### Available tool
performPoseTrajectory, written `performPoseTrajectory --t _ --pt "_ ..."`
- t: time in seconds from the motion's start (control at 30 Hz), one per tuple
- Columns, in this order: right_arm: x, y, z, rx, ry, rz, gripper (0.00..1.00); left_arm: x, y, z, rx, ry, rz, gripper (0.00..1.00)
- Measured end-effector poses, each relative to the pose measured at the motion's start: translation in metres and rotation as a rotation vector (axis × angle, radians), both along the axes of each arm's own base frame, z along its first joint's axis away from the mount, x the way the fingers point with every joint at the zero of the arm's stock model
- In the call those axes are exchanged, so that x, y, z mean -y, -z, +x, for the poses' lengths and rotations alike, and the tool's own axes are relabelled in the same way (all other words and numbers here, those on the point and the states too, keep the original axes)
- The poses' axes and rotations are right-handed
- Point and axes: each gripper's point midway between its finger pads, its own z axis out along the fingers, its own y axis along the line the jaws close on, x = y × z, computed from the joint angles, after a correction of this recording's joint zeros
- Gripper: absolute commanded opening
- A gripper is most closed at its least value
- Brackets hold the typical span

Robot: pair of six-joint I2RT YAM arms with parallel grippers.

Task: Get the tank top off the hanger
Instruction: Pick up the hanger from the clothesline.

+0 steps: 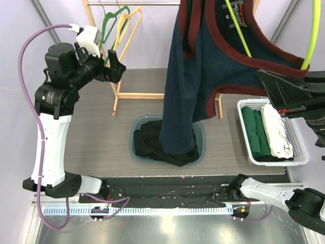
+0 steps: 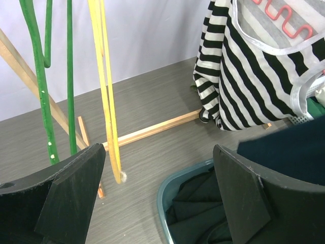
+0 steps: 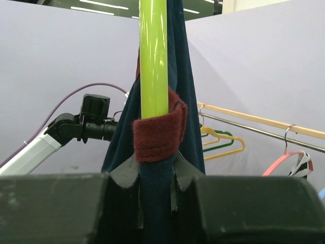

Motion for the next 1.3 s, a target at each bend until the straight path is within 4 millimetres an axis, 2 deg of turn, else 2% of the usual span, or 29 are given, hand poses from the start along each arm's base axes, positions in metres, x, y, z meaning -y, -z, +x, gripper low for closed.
performPoseTrajectory --t 0.17,0.33,0.6,0.77,0.87,1.13,1.3 --pt "-0.012 0.009 0.015 -0.037 0.006 -0.031 0.01 0.0 0.0 0.0 0.0 0.001 0.0 0.92" --pt "-0.029 0.03 0.038 -0.1 0.025 -0.086 0.01 0.001 0.002 0.002 -0.005 0.004 0.001 0.91" --pt "-0.048 0.08 0.075 -0.211 0.089 -0.202 0.01 0.003 0.004 0.003 -0.013 0.01 0.001 0.91" --pt "-0.055 0.116 0.088 -0.287 0.107 -0.287 0.01 0.004 0.003 0.001 -0.015 0.018 0.0 0.91" --pt "-0.056 0.137 0.084 -0.328 0.086 -0.338 0.01 0.004 0.003 0.0 -0.015 0.023 -0.001 0.91" --pt "-0.059 0.171 0.049 -0.362 -0.059 -0.442 0.01 0.006 -0.002 -0.005 -0.003 0.043 0.001 0.91" --pt "-0.061 0.195 0.033 -0.401 -0.132 -0.508 0.01 0.011 -0.004 -0.015 0.012 0.108 0.039 0.92"
